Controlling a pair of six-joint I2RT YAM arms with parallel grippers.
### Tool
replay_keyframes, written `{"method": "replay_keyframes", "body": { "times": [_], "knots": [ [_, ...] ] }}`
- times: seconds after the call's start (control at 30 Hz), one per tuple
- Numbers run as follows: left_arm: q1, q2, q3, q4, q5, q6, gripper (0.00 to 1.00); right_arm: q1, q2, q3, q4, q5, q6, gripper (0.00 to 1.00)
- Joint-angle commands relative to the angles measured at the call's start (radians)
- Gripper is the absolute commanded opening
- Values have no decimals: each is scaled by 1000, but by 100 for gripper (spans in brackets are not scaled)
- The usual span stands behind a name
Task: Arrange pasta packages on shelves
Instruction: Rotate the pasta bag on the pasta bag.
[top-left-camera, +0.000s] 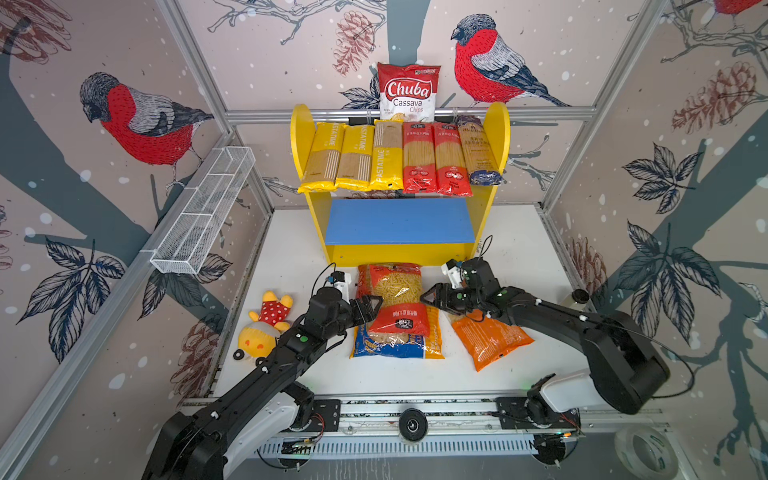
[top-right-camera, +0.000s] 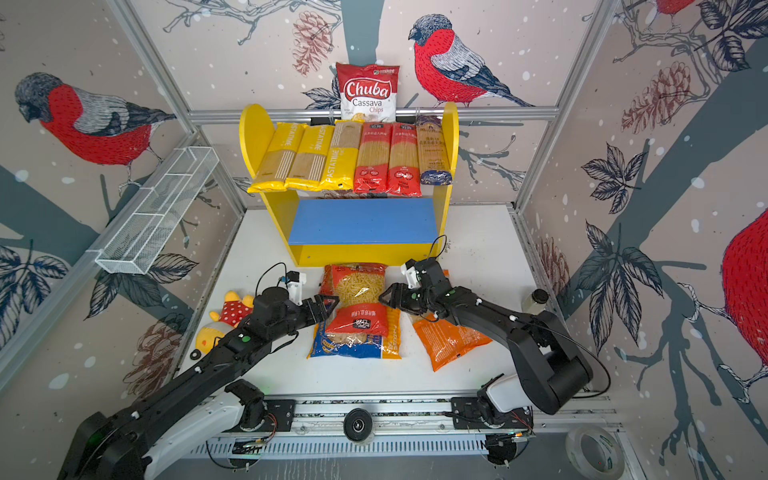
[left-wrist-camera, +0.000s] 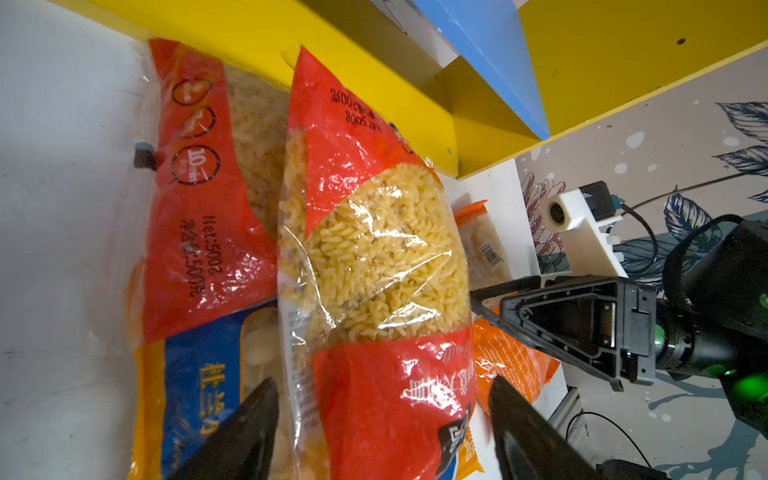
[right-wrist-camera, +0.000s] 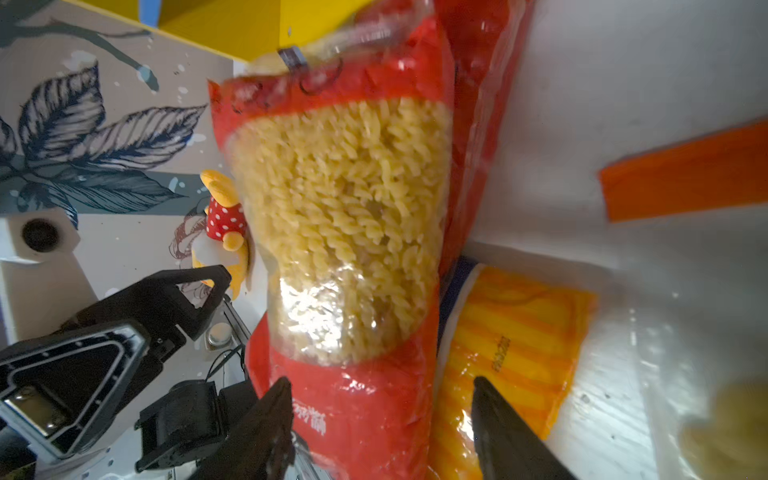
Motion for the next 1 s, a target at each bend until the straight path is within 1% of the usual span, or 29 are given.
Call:
{"method": "replay_keyframes", "body": {
  "times": [0.0, 0.03, 0.1, 0.17, 0.23, 0.3, 0.33, 0.4, 0.47, 0.53, 0.6, 0.63, 0.7, 0.73, 0.77, 0.83, 0.97],
  "knots": [
    [-9, 11, -8, 37, 4, -4, 76, 40, 33, 19, 51, -35, -2, 69],
    [-9, 15, -13, 54, 9, -8, 75, 55, 46, 28, 63, -35, 1, 68],
    [-9, 26, -14, 54, 14, -5, 73, 76, 73, 56, 72, -45, 4, 62],
    [-9, 23, 7, 1, -12, 15, 73, 94, 88, 79, 78, -57, 13, 50],
    [-5, -4, 37, -72, -64, 43, 73, 108, 87, 91, 87, -77, 31, 33],
    [11, -40, 57, -134, -116, 58, 73, 130, 88, 107, 92, -99, 47, 24],
    [29, -62, 66, -169, -150, 57, 73, 147, 92, 115, 91, -105, 58, 23],
    [67, -99, 77, -213, -190, 59, 72, 195, 116, 146, 74, -135, 61, 26],
    [94, -129, 90, -241, -213, 65, 72, 243, 146, 188, 42, -179, 40, 35],
    [101, -146, 107, -269, -224, 76, 72, 264, 154, 224, -39, -185, -27, 47],
    [101, -151, 121, -295, -222, 79, 73, 227, 131, 229, -124, -155, -93, 53],
    [101, -153, 125, -303, -207, 83, 73, 188, 110, 221, -159, -140, -117, 55],
    [99, -155, 131, -316, -179, 91, 73, 95, 61, 191, -177, -122, -127, 58],
    [92, -153, 133, -320, -171, 92, 73, 51, 39, 185, -191, -95, -130, 60],
    [80, -150, 135, -321, -167, 94, 73, 28, 29, 189, -210, -66, -142, 61],
    [21, -141, 134, -310, -173, 86, 73, -7, 33, 205, -237, -14, -165, 64],
    [-148, -107, 108, -244, -181, 21, 73, -47, 74, 224, -211, 70, -177, 68]
  ]
}}
